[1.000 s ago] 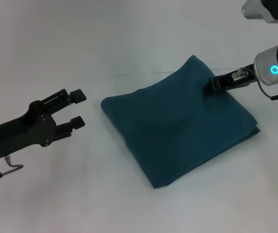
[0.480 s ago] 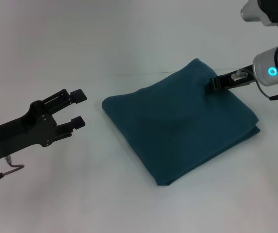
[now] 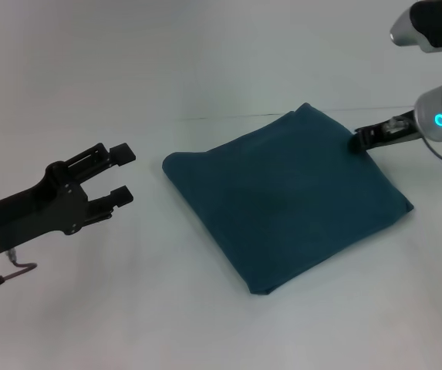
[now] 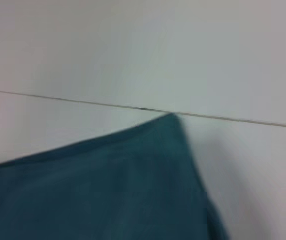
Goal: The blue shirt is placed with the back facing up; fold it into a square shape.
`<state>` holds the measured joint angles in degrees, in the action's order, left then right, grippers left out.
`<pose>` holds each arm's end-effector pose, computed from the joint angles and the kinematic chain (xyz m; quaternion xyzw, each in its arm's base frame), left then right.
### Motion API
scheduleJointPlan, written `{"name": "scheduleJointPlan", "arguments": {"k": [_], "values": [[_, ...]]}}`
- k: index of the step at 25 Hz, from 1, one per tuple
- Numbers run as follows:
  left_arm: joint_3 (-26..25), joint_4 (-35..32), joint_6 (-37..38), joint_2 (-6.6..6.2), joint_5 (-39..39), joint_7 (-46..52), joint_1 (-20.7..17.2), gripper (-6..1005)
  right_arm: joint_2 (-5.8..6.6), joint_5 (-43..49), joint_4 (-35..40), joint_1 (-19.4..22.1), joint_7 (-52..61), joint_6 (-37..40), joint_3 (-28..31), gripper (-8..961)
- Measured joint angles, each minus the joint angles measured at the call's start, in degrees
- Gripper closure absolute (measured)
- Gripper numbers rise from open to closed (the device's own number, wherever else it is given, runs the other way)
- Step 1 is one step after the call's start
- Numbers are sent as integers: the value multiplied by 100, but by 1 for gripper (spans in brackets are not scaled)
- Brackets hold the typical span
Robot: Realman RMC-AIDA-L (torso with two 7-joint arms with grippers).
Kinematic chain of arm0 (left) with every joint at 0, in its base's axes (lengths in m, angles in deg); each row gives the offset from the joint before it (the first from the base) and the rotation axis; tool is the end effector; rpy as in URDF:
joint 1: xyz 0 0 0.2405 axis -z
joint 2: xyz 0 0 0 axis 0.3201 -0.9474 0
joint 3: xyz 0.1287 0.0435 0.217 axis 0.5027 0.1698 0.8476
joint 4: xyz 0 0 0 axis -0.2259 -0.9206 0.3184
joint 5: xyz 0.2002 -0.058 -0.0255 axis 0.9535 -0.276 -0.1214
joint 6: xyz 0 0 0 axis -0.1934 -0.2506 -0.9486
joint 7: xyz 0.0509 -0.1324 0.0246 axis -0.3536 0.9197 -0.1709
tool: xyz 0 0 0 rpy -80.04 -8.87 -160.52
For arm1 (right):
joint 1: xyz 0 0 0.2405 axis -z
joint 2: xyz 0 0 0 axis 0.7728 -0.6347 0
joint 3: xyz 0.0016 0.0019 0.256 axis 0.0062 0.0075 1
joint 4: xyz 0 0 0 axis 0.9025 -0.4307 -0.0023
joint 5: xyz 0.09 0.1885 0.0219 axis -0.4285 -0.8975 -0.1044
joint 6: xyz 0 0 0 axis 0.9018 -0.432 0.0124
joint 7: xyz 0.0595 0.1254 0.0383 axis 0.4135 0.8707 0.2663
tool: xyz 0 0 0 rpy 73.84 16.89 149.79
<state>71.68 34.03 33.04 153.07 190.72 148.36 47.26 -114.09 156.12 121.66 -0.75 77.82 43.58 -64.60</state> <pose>-0.2544 0.3374 0.0148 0.6236 0.6654 0.4099 0.0193 0.2395 0.4692 0.0352 -0.7877 0.4922 -0.0223 0.3699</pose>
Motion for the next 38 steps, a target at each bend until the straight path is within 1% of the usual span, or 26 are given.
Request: {"name": "scheduleJointPlan", "arguments": {"k": [3,4,5,6,9,12,14,17,21,24,25,28,30,33,35,38], "values": [[1,16,-10,0,0,0,-3,89,48,232,-44,6,216,-123,20,777],[0,20,-11,0,0,0,-3,89,107,309,-46,46,374,-200,33,756],[0,27,-10,0,0,0,-3,89,107,309,-46,46,374,-200,33,711],[1,32,-10,0,0,0,-4,89,143,353,-47,67,474,-236,41,665],[0,34,-3,0,0,0,-1,89,319,488,-48,153,786,-278,179,529],[0,35,11,0,-9,-5,16,90,517,221,11,262,686,133,589,527],[0,34,11,0,-17,-11,19,90,640,-356,86,369,273,718,871,525],[10,27,22,-20,5,-15,14,91,807,-1406,122,593,-356,1836,1147,523],[69,-37,218,-64,394,84,51,91,918,-2465,127,923,-1006,2997,1373,520],[88,-73,363,-69,722,201,65,92,975,-3019,128,1128,-1265,3640,1557,518],[127,-75,397,-63,772,233,66,92,1000,-3141,147,1192,-1284,3829,1605,517],[407,-78,495,-10,877,429,67,92,1082,-3201,196,1315,-1149,3982,1677,515],[733,-82,463,48,888,622,75,92,1135,-3216,195,1366,-1055,3986,1773,421],[1261,-70,189,148,891,938,143,93,1195,-3221,182,1389,-1045,4015,1891,280],[1536,-15,-89,211,893,1112,229,93,1222,-3216,176,1379,-1034,4030,1899,219],[1707,191,-429,273,895,1208,439,94,1252,-3205,158,1345,-987,4029,1860,128]]}}
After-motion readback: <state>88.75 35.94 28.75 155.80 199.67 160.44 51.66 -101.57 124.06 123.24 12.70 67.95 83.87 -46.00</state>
